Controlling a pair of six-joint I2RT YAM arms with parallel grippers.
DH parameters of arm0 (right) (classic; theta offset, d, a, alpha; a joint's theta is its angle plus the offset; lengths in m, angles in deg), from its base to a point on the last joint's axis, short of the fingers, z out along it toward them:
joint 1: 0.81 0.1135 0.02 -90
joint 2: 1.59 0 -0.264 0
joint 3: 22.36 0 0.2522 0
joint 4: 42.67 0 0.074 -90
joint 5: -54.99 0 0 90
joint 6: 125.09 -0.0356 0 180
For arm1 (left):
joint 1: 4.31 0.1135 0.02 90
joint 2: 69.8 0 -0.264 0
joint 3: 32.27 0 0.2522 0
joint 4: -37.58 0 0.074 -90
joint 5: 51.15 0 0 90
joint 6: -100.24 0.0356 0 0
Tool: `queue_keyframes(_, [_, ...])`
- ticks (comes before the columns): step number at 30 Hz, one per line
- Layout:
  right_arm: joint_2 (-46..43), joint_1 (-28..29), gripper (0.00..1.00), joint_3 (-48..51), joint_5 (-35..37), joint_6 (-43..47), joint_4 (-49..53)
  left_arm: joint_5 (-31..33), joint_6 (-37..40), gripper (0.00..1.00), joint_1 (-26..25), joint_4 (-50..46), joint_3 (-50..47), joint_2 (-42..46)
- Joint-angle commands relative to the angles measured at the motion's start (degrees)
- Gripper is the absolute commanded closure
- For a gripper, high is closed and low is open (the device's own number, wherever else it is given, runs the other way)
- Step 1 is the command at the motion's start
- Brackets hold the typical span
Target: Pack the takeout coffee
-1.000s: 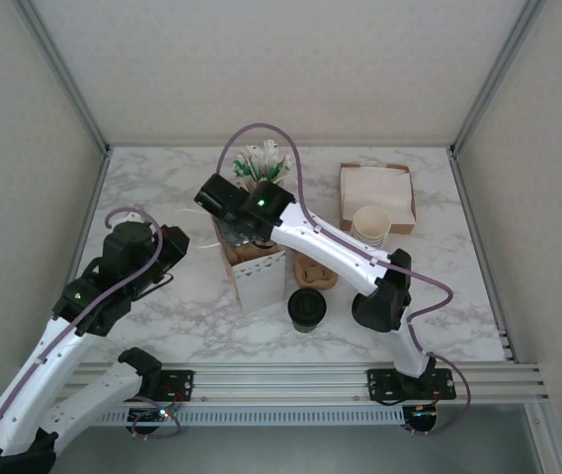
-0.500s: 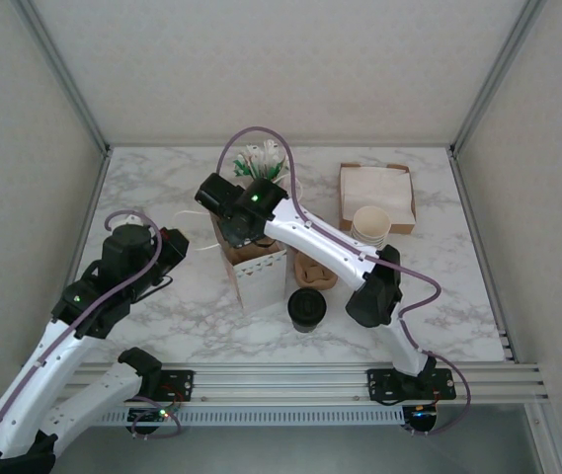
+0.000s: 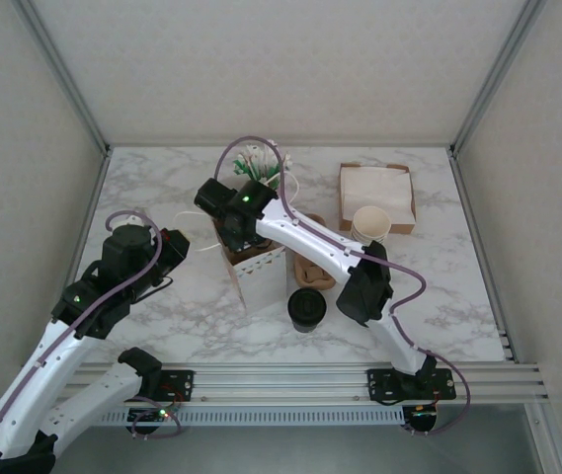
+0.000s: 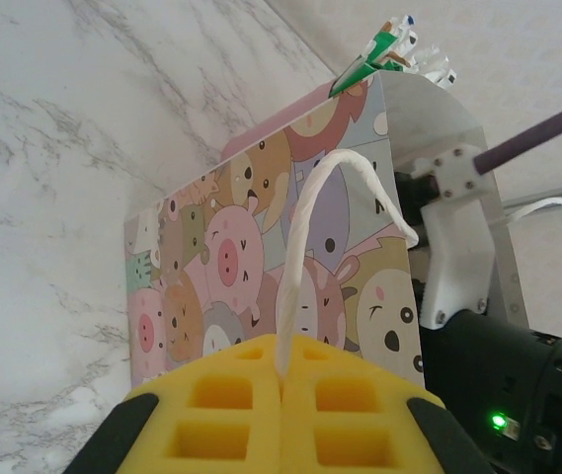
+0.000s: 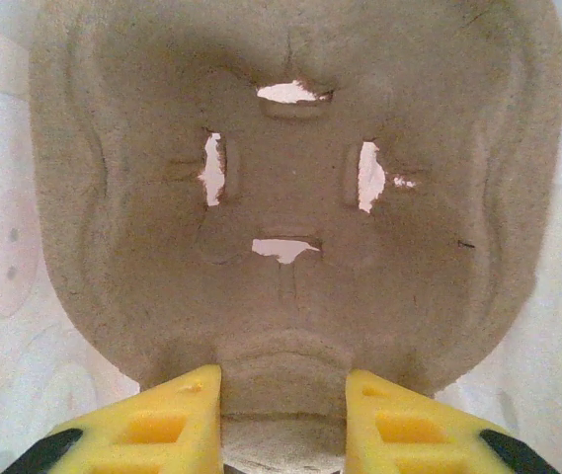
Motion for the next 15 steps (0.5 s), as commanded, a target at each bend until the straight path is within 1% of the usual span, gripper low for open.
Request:
queue_keyframes(1, [1.9, -0.8, 0.7, -2.0, -1.0, 0.9, 1.8, -1.1, 1.2, 1.0, 0.6, -0.7, -0.6, 0.7])
queue_keyframes(7, [4.1, -1.1, 0.7, -1.2, -1.0, 0.4, 1.3, -0.7, 1.6, 1.0, 0.6, -1.0, -0.2, 0.9])
queue_keyframes(15, [5.3, -1.4, 0.68, 2.6, -2.0, -0.4, -2.5, 1.0, 2.4, 1.0, 0.6, -3.2, 1.3, 2.4])
